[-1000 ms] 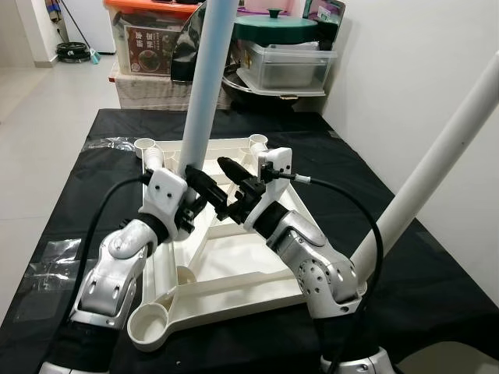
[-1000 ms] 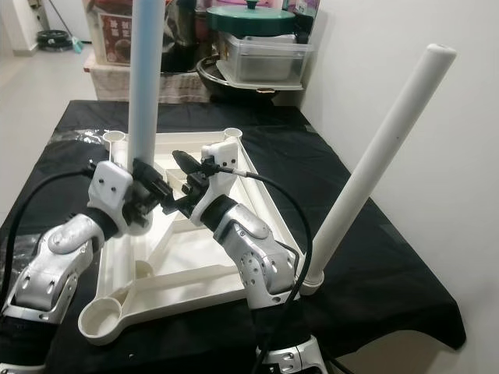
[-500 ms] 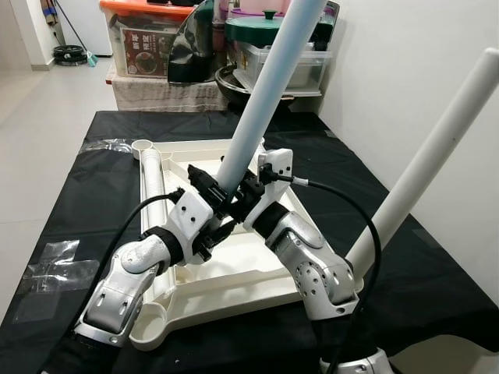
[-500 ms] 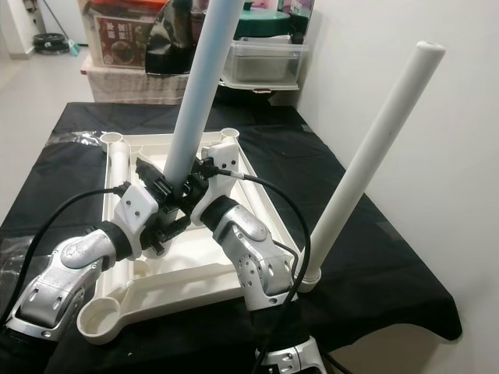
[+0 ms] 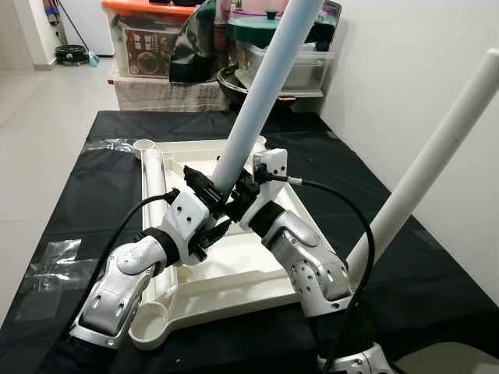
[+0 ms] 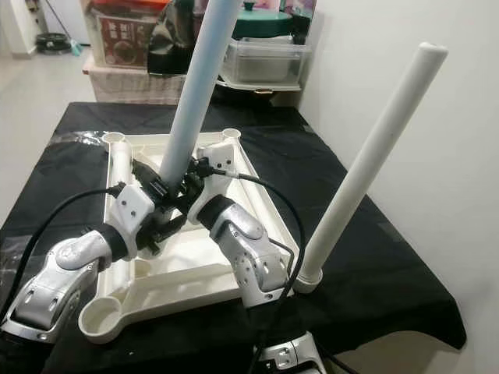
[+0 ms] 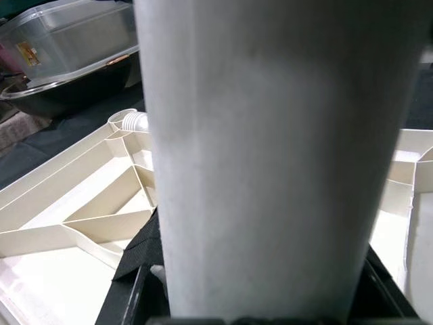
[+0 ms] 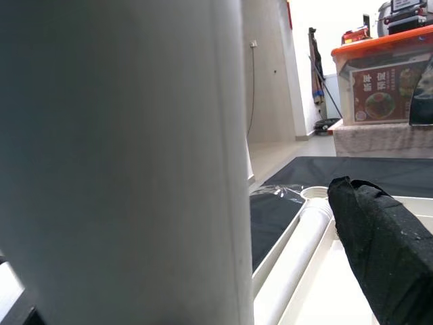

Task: Building children table

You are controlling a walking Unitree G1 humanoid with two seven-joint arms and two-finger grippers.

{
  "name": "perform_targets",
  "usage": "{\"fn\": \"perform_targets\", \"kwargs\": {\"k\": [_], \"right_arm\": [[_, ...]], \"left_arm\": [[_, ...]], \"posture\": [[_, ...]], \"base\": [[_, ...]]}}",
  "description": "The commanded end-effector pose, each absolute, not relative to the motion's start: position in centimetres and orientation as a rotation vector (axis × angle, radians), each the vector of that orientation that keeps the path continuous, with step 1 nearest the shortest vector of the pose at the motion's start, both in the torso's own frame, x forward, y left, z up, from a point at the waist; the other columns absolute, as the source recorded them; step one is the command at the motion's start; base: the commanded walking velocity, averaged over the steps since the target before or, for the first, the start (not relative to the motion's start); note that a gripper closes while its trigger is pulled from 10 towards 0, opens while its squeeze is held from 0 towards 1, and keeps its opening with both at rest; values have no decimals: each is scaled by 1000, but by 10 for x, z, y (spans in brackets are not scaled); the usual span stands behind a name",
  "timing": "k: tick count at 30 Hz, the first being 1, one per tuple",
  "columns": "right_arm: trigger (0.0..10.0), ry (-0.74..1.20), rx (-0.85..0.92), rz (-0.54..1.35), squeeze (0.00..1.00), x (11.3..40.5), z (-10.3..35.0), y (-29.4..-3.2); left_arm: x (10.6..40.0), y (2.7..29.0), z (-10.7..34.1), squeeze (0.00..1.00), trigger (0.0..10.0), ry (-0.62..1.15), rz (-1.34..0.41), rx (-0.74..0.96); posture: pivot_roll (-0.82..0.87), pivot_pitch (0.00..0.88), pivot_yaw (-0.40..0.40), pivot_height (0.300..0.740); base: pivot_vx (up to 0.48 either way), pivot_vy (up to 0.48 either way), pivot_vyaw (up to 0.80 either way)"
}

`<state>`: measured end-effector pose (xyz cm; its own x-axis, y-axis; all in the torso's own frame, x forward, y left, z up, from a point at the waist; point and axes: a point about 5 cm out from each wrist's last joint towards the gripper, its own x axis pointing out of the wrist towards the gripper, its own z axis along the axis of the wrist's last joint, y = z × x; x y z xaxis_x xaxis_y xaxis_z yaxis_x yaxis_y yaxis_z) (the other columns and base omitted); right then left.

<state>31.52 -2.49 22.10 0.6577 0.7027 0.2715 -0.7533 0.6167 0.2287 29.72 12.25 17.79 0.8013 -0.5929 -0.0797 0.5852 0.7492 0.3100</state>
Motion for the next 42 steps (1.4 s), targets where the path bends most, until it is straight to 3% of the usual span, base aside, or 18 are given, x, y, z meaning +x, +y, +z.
{"fn": "perform_targets", "kwargs": {"k": [1, 2, 3, 15, 16, 17, 27, 37, 38, 39, 40, 42], "right_arm": [[10000, -29, 329, 833, 0, 315, 198, -12], [8039, -28, 329, 839, 0, 314, 198, -11], [275, -29, 330, 852, 0, 312, 197, -9], [0, -42, 362, 890, 0, 306, 197, -5], [0, -45, 363, 890, 0, 306, 198, -6], [0, -49, 365, 890, 0, 306, 199, -6], [0, -63, 372, 879, 0, 309, 202, -12], [0, -63, 508, 764, 0, 329, 215, -33], [0, -68, 540, 732, 0, 335, 220, -39], [0, -68, 540, 732, 0, 335, 220, -39], [0, -86, 599, 682, 0, 346, 233, -50], [0, -100, 637, 658, 0, 351, 241, -56]], "left_arm": [[296, 109, 203, 0, 10000, -151, -684, 319], [296, 107, 202, 0, 10000, -151, -695, 317], [295, 104, 202, 0, 10000, -152, -704, 317], [296, 104, 201, 0, 10000, -156, -712, 324], [296, 106, 201, 412, 10000, -159, -704, 324], [296, 108, 201, 1000, 10000, -161, -711, 320], [293, 118, 205, 1000, 10000, -201, -712, 330], [292, 134, 229, 1000, 10000, -397, -504, 431], [290, 135, 231, 608, 10000, -410, -499, 434], [290, 135, 231, 608, 10000, -410, -499, 434], [285, 137, 231, 0, 10000, -422, -500, 433], [281, 137, 232, 0, 10000, -429, -507, 433]], "posture": [[70, 0, -97, 740], [67, 0, -94, 740], [67, 0, -94, 740], [67, 0, -88, 740], [64, 0, -85, 740], [64, 0, -85, 740], [67, 0, -89, 740], [69, 0, -92, 740], [72, 0, -92, 740], [72, 0, -92, 740], [72, 0, -93, 740], [77, 0, -97, 740]], "base": [[0, 0, 0], [0, 0, 0], [0, 0, 0], [0, 0, 0], [0, 0, 0], [0, 0, 0], [0, 0, 0], [0, 0, 0], [0, 0, 0], [0, 0, 0], [0, 0, 0], [0, 0, 0]]}}
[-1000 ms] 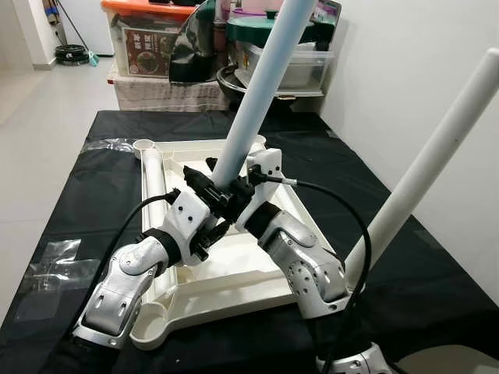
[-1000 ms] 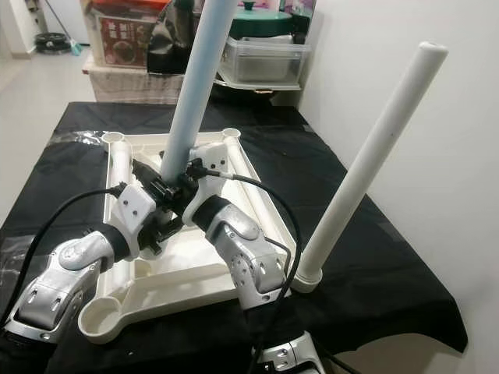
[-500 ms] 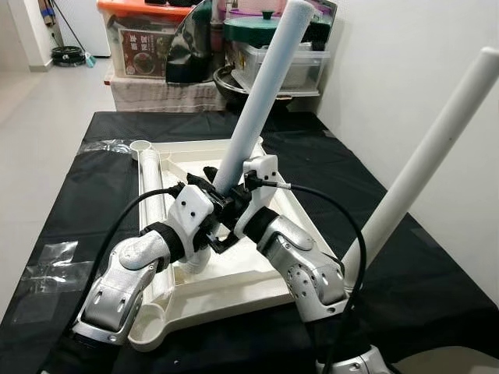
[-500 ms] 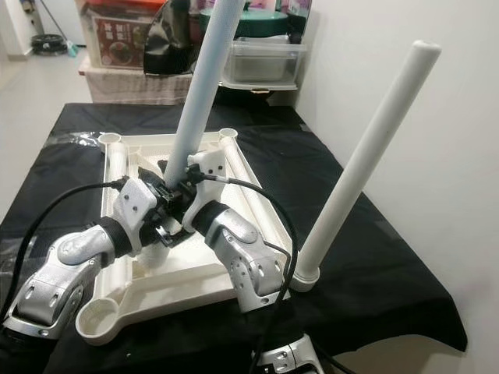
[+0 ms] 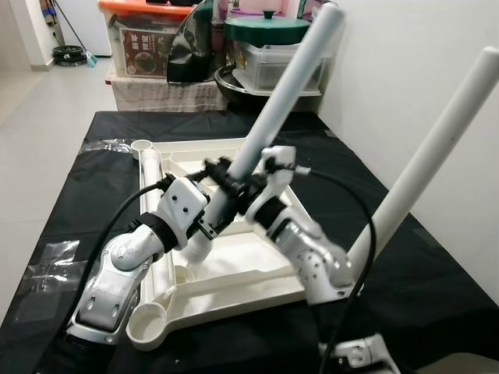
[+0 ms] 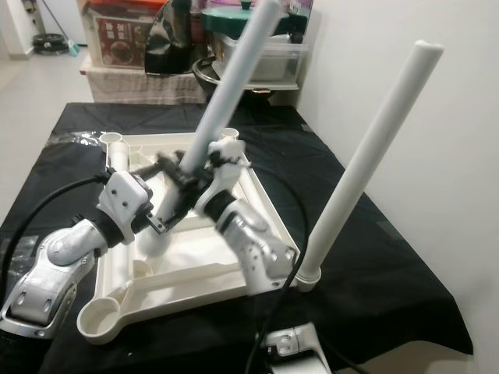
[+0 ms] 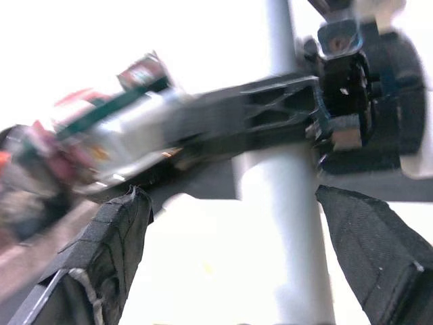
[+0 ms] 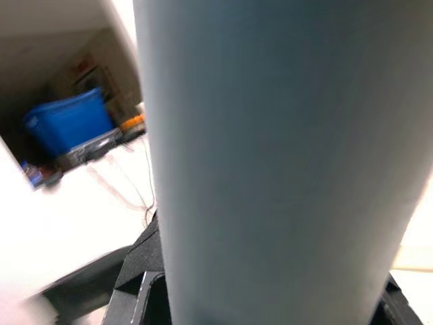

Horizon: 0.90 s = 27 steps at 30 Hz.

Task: Building children table

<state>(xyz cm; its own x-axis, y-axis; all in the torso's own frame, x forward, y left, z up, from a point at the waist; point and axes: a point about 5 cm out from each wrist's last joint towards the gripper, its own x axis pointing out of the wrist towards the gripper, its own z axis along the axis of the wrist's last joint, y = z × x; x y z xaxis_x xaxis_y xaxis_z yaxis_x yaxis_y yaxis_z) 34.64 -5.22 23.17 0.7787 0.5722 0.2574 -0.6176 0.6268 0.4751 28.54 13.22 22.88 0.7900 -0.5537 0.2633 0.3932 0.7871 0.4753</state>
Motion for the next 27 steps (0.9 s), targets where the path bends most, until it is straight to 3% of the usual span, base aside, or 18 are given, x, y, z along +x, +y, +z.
{"fn": "perform_targets", "kwargs": {"k": [1, 8, 12, 16, 17, 18, 19, 22, 27], "right_arm": [[0, -110, 670, 642, 0, 355, 249, -61], [0, -125, 735, 621, 0, 361, 260, -67], [0, -207, 597, 505, 0, 370, 269, -80], [0, -261, 448, 515, 0, 366, 274, -77], [8118, -286, 364, 523, 0, 363, 277, -74], [8118, -286, 364, 523, 0, 363, 277, -74], [10000, -312, 300, 522, 0, 359, 280, -72], [10000, -343, 251, 511, 0, 353, 284, -73], [10000, -324, 313, 397, 0, 351, 283, -89]], "left_arm": [[278, 137, 233, 0, 10000, -434, -512, 430], [273, 137, 234, 0, 10000, -445, -522, 409], [256, 133, 228, 0, 10000, -439, -522, 325], [254, 137, 219, 0, 10000, -404, -470, 307], [253, 141, 213, 0, 10000, -374, -418, 286], [253, 141, 213, 0, 10000, -374, -418, 286], [250, 145, 207, 0, 10000, -345, -370, 264], [246, 149, 200, 0, 10000, -307, -311, 228], [238, 156, 199, 0, 10000, -298, -232, 245]], "posture": [[78, 0, -98, 740], [78, 0, -98, 740], [97, 0, -108, 740], [99, 0, -108, 740], [94, 0, -105, 740], [94, 0, -105, 740], [90, 0, -106, 740], [95, 0, -112, 740], [107, 0, -124, 740]], "base": [[0, 0, 0], [0, 0, 0], [0, 0, 0], [0, 0, 0], [0, 0, 0], [0, 0, 0], [0, 0, 0], [0, 0, 0], [0, 0, 0]]}}
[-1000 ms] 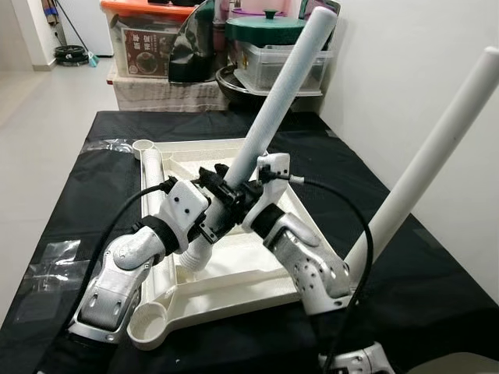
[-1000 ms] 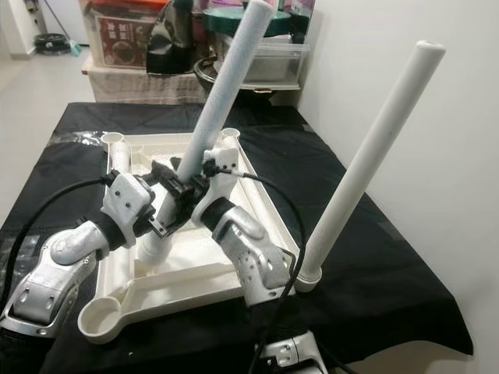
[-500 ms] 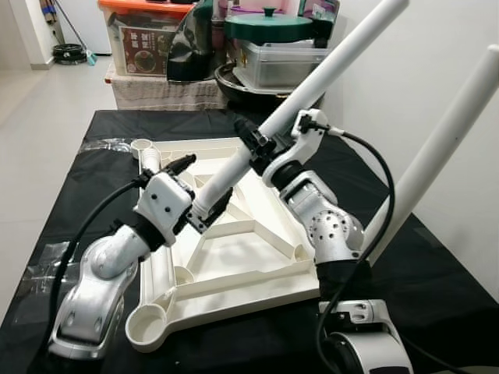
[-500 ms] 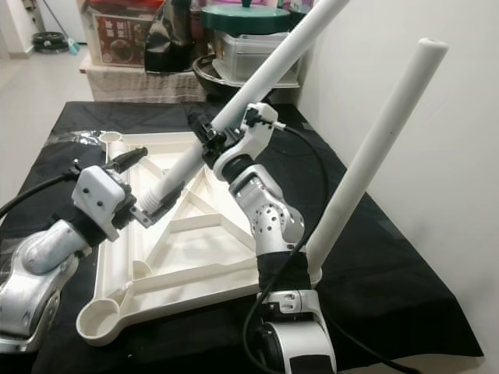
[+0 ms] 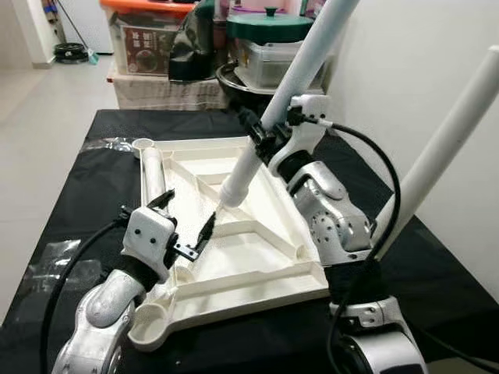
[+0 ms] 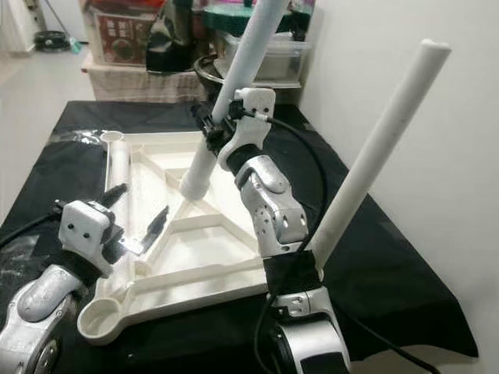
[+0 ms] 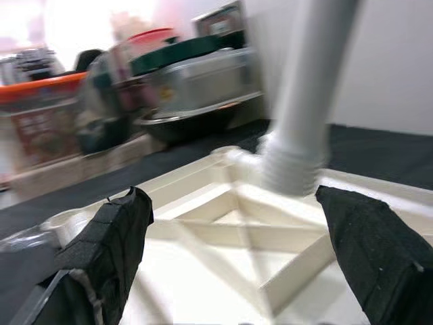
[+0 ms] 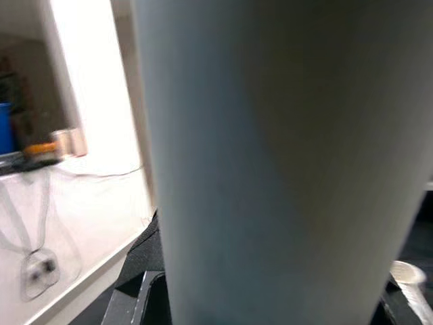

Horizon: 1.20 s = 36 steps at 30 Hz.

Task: Building children table

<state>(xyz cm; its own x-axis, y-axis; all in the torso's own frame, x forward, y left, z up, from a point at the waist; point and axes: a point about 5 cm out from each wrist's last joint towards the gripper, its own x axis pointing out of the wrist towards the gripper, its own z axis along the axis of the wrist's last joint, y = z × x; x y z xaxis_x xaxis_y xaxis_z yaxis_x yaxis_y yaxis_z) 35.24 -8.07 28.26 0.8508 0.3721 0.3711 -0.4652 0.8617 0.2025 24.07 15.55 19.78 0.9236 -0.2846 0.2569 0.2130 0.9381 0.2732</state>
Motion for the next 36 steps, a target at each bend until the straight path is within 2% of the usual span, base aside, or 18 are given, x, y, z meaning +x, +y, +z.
{"fn": "perform_targets", "kwargs": {"k": [1, 17, 19, 26, 29, 33, 36], "right_arm": [[10000, -314, 319, 380, 0, 351, 281, -90], [10000, -196, 433, 417, 0, 348, 266, -102], [10000, -130, 367, 353, 0, 351, 258, -116], [10000, -13, 355, 254, 0, 356, 256, -126], [10000, -13, 345, 224, 0, 358, 261, -129], [10000, -105, 451, 281, 0, 358, 277, -132], [10000, -165, 346, 370, 0, 351, 280, -128]], "left_arm": [[237, 158, 199, 0, 10000, -297, -218, 246], [235, 163, 196, 0, 10000, -262, -152, 253], [236, 165, 193, 0, 10000, -243, -137, 261], [236, 165, 191, 0, 10000, -233, -136, 262], [236, 165, 189, 0, 10000, -227, -138, 260], [236, 168, 187, 0, 10000, -210, -125, 249], [233, 170, 186, 0, 10000, -202, -115, 230]], "posture": [[108, 0, -125, 740], [97, 0, -133, 740], [94, 0, -132, 740], [86, 0, -128, 740], [84, 0, -126, 740], [86, 0, -127, 740], [92, 0, -128, 740]], "base": [[0, 0, 0], [0, 0, 0], [0, 0, 0], [0, 0, 0], [0, 0, 0], [0, 0, 0], [0, 0, 0]]}}
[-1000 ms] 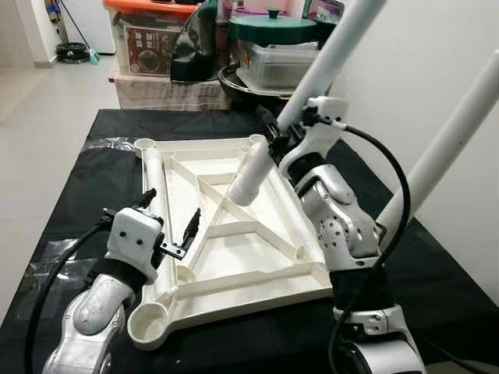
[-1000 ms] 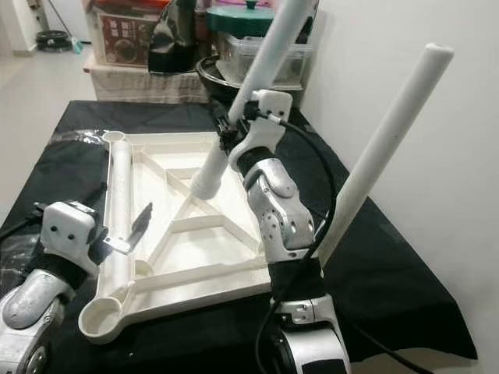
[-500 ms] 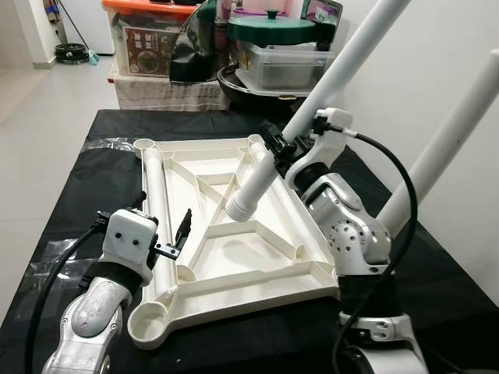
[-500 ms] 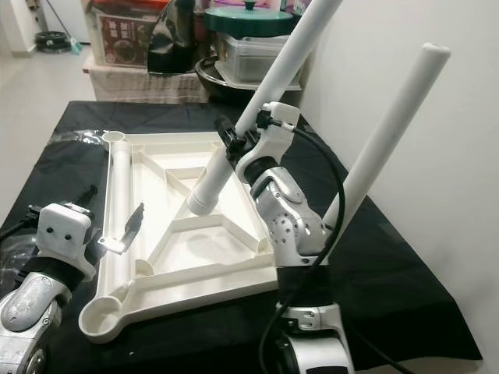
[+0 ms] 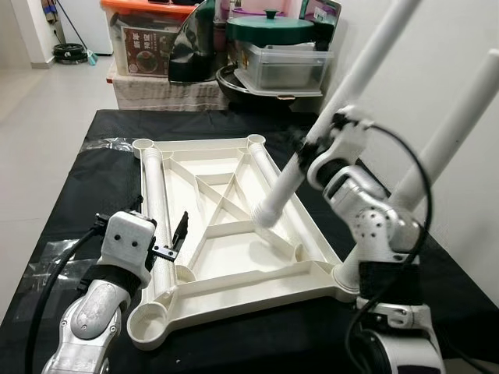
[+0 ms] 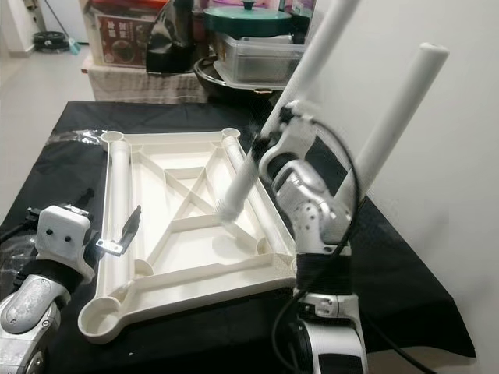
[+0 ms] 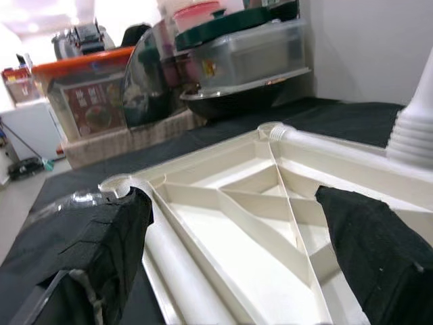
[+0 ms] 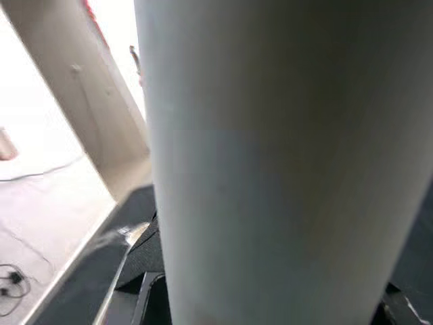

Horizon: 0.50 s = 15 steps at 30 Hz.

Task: Building children table

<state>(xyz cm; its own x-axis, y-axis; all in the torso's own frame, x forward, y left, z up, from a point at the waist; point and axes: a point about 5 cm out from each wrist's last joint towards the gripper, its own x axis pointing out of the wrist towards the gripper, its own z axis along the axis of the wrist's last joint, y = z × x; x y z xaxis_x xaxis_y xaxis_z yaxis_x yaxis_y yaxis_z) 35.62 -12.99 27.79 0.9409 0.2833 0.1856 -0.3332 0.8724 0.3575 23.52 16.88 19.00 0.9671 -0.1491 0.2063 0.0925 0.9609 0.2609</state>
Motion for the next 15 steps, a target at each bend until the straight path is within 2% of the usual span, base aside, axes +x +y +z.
{"fn": "perform_targets", "kwargs": {"k": [1, 4, 10, 12, 15], "right_arm": [[10000, -175, 330, 392, 0, 348, 280, -126], [10000, -267, 343, 461, 0, 337, 287, -119], [10000, -429, 352, 481, 0, 322, 297, -114], [10000, -505, 190, 446, 0, 317, 294, -111], [10000, -514, 142, 451, 0, 314, 288, -109]], "left_arm": [[232, 170, 186, 0, 10000, -200, -114, 226], [230, 168, 184, 0, 10000, -195, -119, 219], [229, 166, 182, 0, 10000, -186, -126, 209], [228, 168, 182, 0, 10000, -183, -121, 207], [226, 169, 183, 0, 10000, -183, -121, 207]], "posture": [[92, 0, -128, 740], [90, 0, -118, 740], [97, 0, -118, 740], [97, 0, -115, 740], [95, 0, -113, 740]], "base": [[0, 0, 0], [0, 0, 0], [0, 0, 0], [0, 0, 0], [0, 0, 0]]}}
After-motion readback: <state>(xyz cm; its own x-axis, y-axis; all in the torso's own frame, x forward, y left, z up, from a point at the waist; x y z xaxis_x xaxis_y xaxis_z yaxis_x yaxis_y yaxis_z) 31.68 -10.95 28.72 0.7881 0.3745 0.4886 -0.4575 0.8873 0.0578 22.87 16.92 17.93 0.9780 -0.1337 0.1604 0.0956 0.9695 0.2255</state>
